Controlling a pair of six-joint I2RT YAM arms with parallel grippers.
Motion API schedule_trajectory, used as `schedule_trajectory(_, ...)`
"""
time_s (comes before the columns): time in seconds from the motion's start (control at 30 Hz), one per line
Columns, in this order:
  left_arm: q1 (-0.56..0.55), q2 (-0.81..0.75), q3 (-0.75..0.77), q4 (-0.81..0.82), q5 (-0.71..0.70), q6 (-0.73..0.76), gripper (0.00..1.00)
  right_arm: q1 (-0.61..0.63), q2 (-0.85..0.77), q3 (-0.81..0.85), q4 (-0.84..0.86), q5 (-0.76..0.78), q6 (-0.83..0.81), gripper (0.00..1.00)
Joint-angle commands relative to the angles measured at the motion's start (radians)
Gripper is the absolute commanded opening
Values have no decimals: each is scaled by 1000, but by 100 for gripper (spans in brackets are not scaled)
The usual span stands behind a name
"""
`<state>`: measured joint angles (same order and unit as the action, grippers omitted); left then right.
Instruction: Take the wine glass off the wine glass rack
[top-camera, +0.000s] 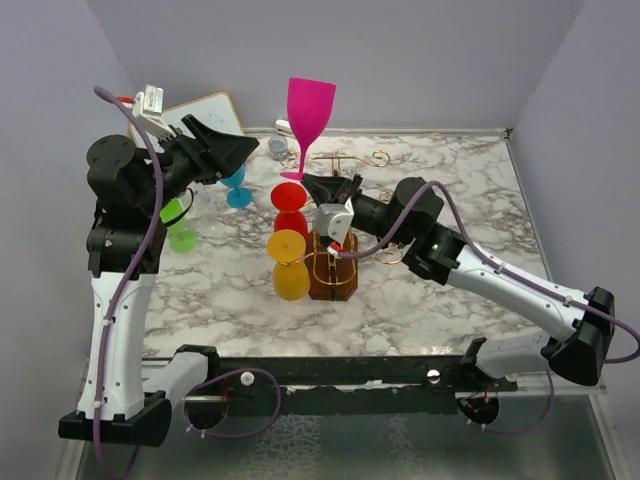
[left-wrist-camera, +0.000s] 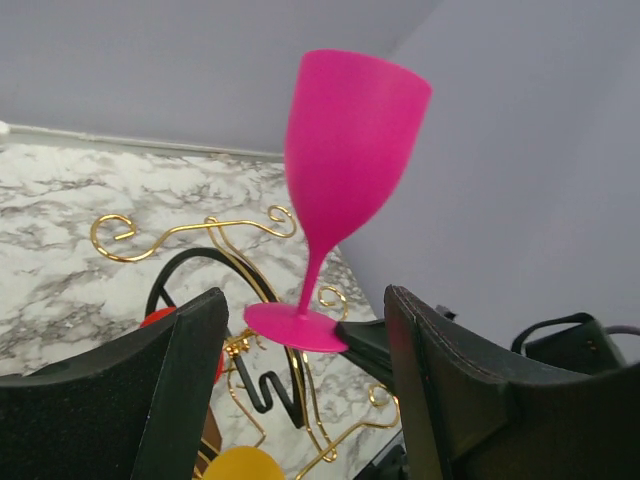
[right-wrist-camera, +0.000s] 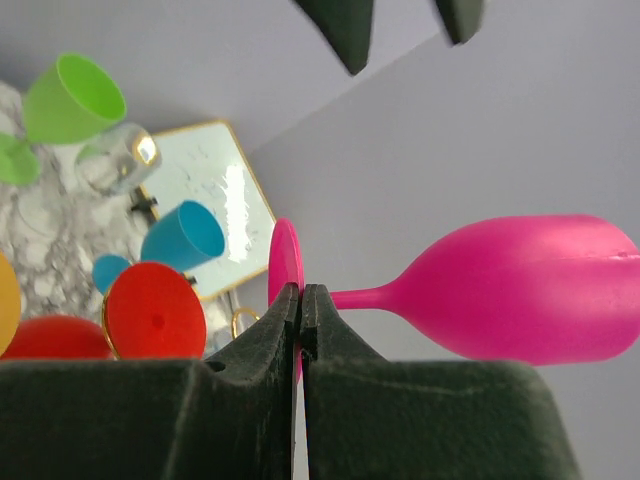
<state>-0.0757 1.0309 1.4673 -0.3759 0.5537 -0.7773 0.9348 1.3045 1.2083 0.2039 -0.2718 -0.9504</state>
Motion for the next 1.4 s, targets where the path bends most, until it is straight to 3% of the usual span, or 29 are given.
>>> schedule_trajectory(0.0,-13,-40,7,-22,45,-79,67,56,-34,-60,85,185,-257,1)
schedule_trajectory(0.17,-13,-47,-8,-39,25,-105,67,131,-72,-196,191,320,-485,1)
schedule_trajectory(0.5,-17,-64,90,-123,-39,-108,66,196,-164,-358,210,427,-823,1)
schedule_trajectory(0.77,-21,-106,81,-136,-27,-145,65,247,-177,-422,210,452,-967,1)
schedule_trajectory(1.37,-33,-102,120,-302,12,-80,63,354,-114,-426,214,495,-1105,1)
